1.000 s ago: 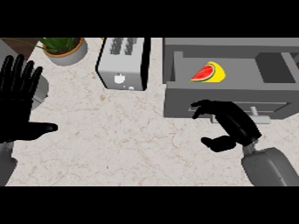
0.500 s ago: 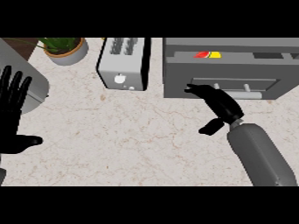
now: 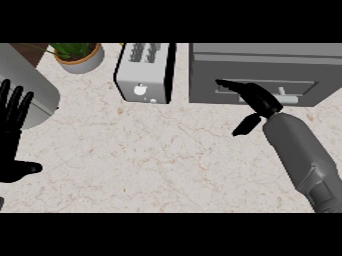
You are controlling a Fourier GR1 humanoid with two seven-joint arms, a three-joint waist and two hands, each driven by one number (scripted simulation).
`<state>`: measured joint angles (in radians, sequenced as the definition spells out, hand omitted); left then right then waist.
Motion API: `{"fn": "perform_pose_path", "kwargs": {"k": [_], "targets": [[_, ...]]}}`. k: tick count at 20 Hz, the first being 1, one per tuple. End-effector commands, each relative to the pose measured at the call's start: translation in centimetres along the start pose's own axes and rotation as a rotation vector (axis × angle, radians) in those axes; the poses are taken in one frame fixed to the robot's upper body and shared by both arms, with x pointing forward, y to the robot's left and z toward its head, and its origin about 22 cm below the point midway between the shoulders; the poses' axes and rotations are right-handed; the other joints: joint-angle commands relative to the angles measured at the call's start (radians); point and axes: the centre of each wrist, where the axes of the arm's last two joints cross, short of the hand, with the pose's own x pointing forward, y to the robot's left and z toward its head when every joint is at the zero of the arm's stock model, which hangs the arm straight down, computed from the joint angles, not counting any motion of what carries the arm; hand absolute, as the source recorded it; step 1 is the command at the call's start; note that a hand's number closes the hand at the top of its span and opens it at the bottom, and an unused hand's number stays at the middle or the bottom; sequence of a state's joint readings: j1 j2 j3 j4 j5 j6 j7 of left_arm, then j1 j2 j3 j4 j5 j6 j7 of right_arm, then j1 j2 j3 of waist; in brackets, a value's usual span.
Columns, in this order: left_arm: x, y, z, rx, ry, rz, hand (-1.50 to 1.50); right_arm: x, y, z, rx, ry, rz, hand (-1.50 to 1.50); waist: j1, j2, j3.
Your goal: Pick up the cup, place it into the drawer and close the drawer
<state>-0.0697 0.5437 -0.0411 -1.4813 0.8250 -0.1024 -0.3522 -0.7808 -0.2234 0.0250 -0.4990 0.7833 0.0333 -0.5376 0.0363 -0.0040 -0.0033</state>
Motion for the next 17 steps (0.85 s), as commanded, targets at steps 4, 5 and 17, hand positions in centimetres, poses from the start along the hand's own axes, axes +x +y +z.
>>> {"fn": "perform_pose_path", "kwargs": {"k": [4, 5, 17], "targets": [[-1.2, -0.1, -0.3, -0.011, -0.004, 0.007, -1.50, -1.9, -4.7, 0.1, 0.001, 0.103, 0.003, -1.50, 0.024, 0.031, 0.005], [-0.4, -0.7, -0.6, -0.033, -0.005, 0.012, -1.50, -2.3, -4.1, 0.5, -0.016, 0.106, 0.002, -1.50, 0.040, 0.035, 0.007], [-1.4, 0.0, -0.3, -0.032, -0.003, -0.033, -1.50, -2.6, -6.5, 0.6, -0.016, 0.113, -0.008, -1.50, 0.051, 0.042, 0.006]]}}
